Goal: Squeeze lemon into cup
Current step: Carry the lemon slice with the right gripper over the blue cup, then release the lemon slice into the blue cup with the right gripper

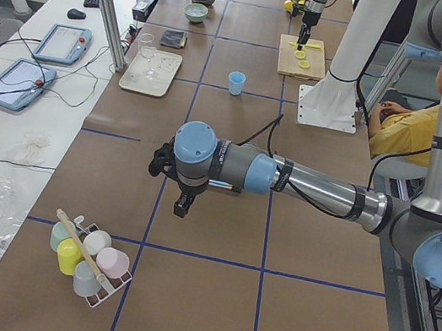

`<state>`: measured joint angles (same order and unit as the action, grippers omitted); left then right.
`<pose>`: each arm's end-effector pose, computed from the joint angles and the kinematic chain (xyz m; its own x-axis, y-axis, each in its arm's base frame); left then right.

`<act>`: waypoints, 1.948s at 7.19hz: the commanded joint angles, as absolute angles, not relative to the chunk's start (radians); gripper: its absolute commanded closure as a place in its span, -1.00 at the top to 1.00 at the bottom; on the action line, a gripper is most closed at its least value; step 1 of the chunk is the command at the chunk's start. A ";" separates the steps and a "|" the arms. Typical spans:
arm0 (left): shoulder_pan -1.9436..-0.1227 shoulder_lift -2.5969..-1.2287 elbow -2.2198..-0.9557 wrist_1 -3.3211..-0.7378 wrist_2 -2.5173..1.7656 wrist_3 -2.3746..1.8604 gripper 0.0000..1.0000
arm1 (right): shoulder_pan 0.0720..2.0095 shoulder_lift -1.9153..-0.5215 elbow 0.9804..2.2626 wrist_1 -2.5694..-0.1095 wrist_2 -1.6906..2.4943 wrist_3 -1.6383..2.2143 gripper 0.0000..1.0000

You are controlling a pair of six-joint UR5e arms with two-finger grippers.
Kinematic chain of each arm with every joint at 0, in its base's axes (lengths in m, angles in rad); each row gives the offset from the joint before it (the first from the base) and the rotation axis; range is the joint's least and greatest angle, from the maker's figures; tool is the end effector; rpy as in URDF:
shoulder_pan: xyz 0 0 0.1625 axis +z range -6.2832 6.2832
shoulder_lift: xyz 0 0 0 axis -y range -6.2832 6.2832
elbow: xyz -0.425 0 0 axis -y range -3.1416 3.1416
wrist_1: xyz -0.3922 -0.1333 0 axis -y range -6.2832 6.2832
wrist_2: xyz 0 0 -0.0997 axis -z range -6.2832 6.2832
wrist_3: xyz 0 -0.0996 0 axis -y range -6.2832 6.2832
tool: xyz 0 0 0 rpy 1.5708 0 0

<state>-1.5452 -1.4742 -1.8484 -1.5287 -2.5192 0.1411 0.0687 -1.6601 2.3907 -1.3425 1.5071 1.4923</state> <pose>-0.0408 -0.4528 0.5586 0.5706 0.2654 -0.7772 -0.1066 0.9623 0.2503 -0.3823 -0.1663 0.2996 0.5808 -0.0385 0.8132 -0.0752 0.9921 0.1006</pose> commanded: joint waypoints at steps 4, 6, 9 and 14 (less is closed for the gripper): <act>-1.546 -1.474 -1.848 -1.529 -2.519 0.143 1.00 | 0.390 -1.198 2.139 -1.486 1.708 1.479 0.12; -1.546 -1.459 -1.848 -1.531 -2.519 0.144 1.00 | 0.429 -1.021 1.970 -1.500 1.713 1.479 0.14; -1.548 -1.457 -1.850 -1.531 -2.519 0.146 1.00 | 0.439 -0.913 1.832 -1.487 1.706 1.477 0.16; -1.548 -1.457 -1.855 -1.531 -2.519 0.144 1.00 | 0.442 -0.876 1.717 -1.390 1.704 1.482 0.18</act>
